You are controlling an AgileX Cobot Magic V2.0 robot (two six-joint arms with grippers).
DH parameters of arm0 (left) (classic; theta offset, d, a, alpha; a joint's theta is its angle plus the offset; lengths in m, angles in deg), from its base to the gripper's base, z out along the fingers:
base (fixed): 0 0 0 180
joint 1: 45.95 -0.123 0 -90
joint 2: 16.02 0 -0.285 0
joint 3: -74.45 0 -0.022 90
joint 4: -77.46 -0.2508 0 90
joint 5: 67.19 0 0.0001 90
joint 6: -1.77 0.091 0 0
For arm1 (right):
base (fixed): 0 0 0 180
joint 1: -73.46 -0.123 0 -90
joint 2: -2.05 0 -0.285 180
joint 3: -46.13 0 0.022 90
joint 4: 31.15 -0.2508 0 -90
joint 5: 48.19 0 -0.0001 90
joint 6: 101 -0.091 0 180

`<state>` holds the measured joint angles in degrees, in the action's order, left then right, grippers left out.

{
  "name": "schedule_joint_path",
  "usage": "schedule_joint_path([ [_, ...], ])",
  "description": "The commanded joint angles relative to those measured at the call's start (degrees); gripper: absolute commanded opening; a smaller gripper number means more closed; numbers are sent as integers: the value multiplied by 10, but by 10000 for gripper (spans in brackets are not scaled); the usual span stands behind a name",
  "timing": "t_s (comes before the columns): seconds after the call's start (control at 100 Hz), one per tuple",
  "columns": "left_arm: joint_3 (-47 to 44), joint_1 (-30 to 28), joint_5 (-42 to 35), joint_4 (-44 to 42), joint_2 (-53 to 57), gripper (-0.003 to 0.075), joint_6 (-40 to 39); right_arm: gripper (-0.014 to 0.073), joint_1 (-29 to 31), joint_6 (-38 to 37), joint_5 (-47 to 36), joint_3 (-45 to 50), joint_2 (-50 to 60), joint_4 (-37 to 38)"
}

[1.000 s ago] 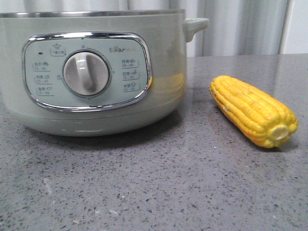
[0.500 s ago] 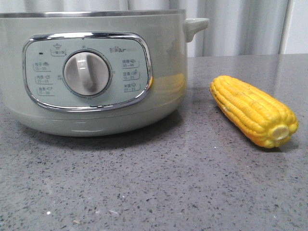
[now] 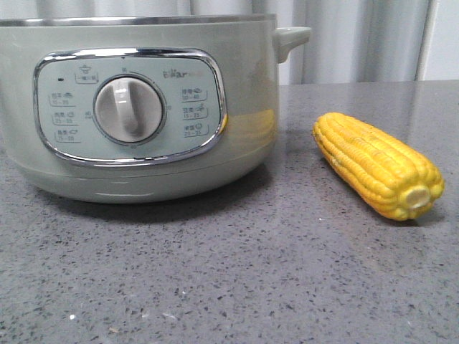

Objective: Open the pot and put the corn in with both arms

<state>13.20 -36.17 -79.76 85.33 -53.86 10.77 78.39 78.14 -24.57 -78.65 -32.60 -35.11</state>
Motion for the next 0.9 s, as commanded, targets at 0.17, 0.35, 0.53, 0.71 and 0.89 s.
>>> schedule_joint_path([
  [0.17,7,-1,-115,4,1,-20,2,-66,0,3,-46,-15,-7,-1],
  [0.35,7,-1,-129,22,1,-20,40,-66,0,3,-46,-15,-7,-1],
  [0.53,7,-1,-156,172,1,-20,135,-66,0,3,-46,-15,-7,-1],
  [0.71,7,-1,-152,229,1,-20,172,-66,0,3,-46,-15,-7,-1],
  [0.89,7,-1,-143,319,-3,-20,246,-66,0,3,-46,-15,-7,-1],
])
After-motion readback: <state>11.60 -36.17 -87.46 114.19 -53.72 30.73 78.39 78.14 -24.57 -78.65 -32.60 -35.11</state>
